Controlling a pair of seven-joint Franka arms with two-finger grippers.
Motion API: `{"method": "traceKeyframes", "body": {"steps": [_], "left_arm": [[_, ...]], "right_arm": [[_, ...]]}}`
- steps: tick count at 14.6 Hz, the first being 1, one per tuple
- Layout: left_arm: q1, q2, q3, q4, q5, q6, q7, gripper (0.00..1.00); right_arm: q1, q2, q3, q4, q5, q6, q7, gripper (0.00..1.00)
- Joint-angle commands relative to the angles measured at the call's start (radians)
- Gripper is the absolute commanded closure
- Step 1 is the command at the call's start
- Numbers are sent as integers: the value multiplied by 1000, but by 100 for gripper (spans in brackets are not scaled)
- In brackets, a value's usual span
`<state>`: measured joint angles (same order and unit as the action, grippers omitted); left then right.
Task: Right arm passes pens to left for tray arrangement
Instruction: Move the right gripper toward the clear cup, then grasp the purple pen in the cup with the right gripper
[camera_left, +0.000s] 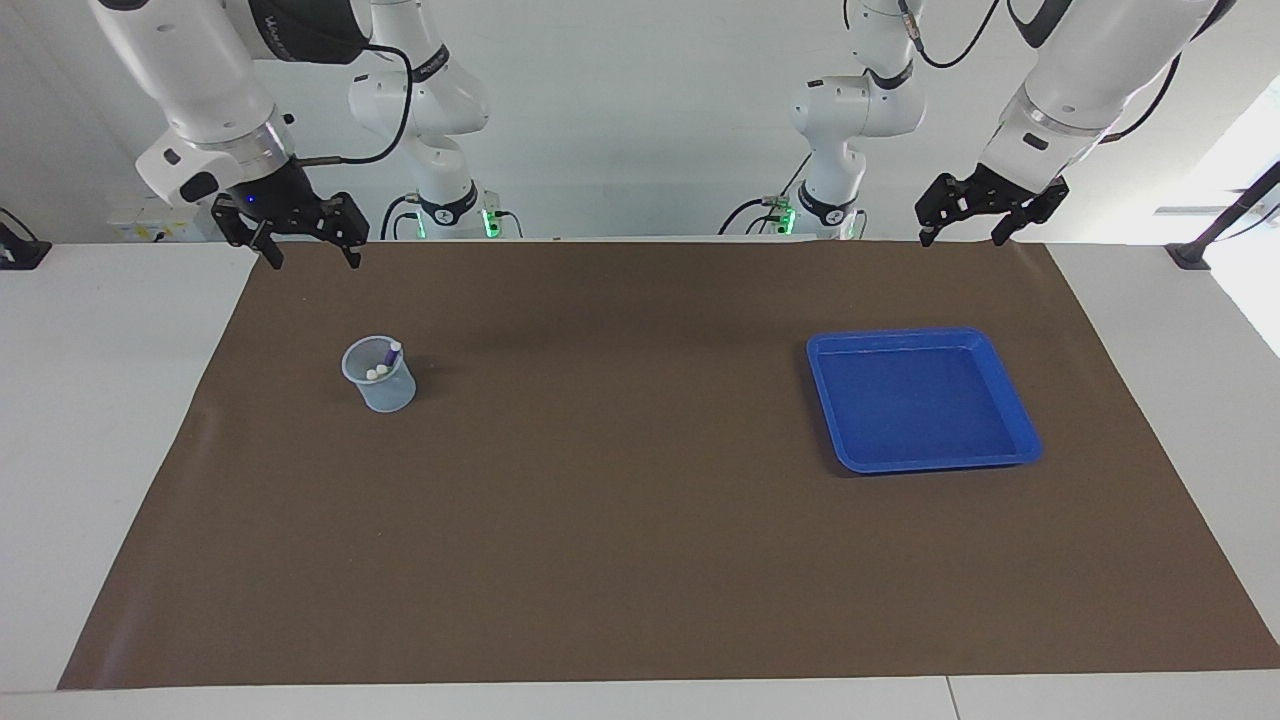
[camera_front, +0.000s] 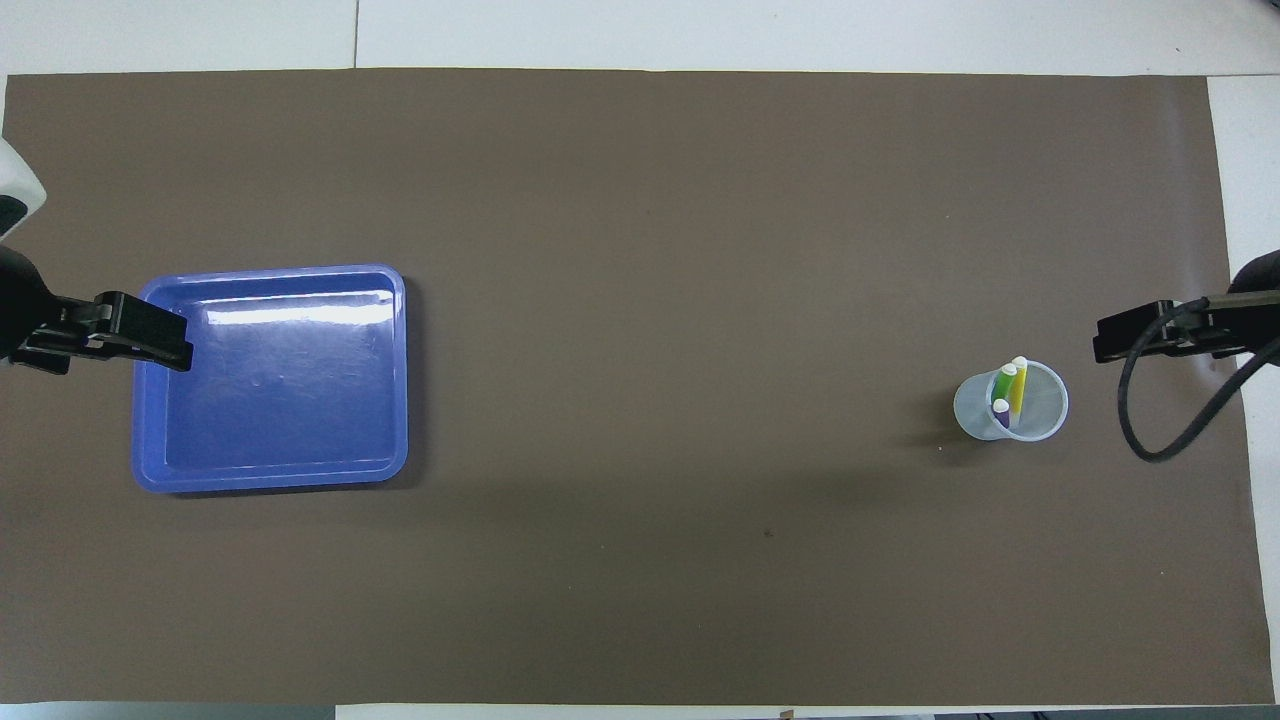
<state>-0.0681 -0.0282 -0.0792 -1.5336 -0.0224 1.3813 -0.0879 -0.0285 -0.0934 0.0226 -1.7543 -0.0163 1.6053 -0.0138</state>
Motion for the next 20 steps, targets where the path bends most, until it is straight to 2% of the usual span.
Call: {"method": "traceKeyframes", "body": {"steps": [1, 3, 5, 6, 9, 15, 17, 20], "left_arm": [[-4, -12, 12, -13, -7, 10, 7, 0], [-4, -12, 12, -13, -7, 10, 7, 0], [-4, -12, 12, -13, -7, 10, 8, 0], [-4, -12, 12, -13, -7, 10, 8, 0], [-4, -10, 12, -13, -7, 10, 8, 0], [-4, -12, 12, -13, -7, 10, 8, 0], [-4, -12, 12, -13, -7, 10, 8, 0], [-4, -12, 12, -13, -7, 10, 8, 0]], "right_arm": [[-2, -48, -3, -178, 18, 144, 0, 0], [-2, -39, -1, -232, 35, 176, 12, 3], [-1, -31, -1, -272, 41, 191, 17, 18], [2, -25, -1, -295, 41, 224, 11, 23], [50, 3, -1, -413, 41, 361, -17, 31], [42, 4, -3, -432, 39, 375, -92, 31], [42, 0, -3, -450, 39, 384, -95, 37], [36, 1, -3, -461, 39, 386, -101, 38]]}}
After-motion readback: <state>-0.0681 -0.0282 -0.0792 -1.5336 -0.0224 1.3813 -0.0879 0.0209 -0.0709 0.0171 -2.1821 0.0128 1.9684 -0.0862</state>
